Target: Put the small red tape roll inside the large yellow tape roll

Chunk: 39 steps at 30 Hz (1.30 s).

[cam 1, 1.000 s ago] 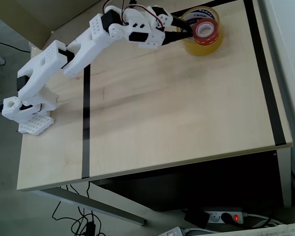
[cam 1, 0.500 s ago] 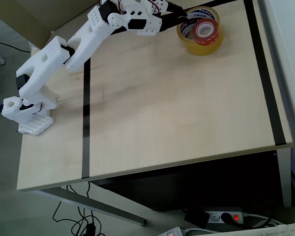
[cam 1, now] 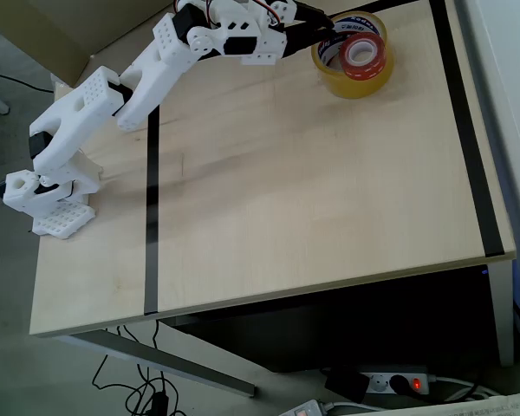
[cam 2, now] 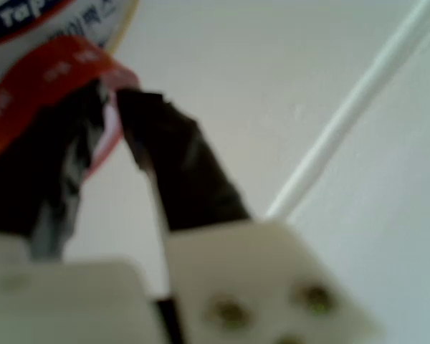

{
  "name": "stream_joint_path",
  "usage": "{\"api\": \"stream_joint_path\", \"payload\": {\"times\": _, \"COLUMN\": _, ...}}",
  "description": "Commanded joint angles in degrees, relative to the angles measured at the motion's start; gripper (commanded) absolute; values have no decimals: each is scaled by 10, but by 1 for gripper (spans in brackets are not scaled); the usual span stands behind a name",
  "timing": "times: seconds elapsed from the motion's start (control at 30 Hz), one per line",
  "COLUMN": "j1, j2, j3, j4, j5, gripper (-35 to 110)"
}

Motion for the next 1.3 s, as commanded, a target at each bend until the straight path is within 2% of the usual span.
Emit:
{"api": "stream_joint_path", "payload": {"times": 0.0, "j1": 22, "j2": 71, "j3": -69, "j4": -32, "j5": 11, "gripper": 0}}
{"api": "stream_joint_path", "payload": {"times": 0.4, "j1": 74, "j2": 56, "j3": -69, "j4": -28, "j5": 11, "gripper": 0}}
{"api": "stream_joint_path", "payload": {"times": 1.27, "j1": 49, "j2": -25, "j3": -65, "j4": -18, "j5": 11, "gripper": 0}}
